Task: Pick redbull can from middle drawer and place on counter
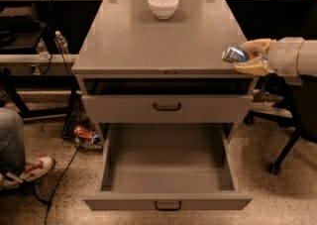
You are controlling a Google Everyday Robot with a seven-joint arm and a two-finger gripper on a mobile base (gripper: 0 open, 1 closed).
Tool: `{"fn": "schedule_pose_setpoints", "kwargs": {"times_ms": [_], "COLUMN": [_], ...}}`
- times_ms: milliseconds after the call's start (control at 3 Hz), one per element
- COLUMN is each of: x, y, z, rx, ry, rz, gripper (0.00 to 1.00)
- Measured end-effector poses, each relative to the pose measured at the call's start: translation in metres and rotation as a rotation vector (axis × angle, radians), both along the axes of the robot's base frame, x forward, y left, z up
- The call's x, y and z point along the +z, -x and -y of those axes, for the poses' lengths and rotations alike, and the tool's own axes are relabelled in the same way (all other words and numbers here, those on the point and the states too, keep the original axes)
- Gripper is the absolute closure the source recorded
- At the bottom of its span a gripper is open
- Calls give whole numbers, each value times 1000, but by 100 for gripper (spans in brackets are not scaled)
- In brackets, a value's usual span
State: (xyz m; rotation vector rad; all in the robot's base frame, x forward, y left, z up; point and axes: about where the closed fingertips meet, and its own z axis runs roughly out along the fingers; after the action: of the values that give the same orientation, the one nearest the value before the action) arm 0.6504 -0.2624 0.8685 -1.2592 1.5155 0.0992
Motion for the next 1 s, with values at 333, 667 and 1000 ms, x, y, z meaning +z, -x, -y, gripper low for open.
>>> {"fn": "schedule_pose_setpoints", "kwargs": {"times_ms": [333,667,1000], "x": [11,19,20], "y": [-30,-59,-78], "z": [-6,-19,-35], "rx": [-8,-30,-26], "ry": [-39,-48,-44], "rz": [-35,-66,-99], "gripper": [100,100,100]}}
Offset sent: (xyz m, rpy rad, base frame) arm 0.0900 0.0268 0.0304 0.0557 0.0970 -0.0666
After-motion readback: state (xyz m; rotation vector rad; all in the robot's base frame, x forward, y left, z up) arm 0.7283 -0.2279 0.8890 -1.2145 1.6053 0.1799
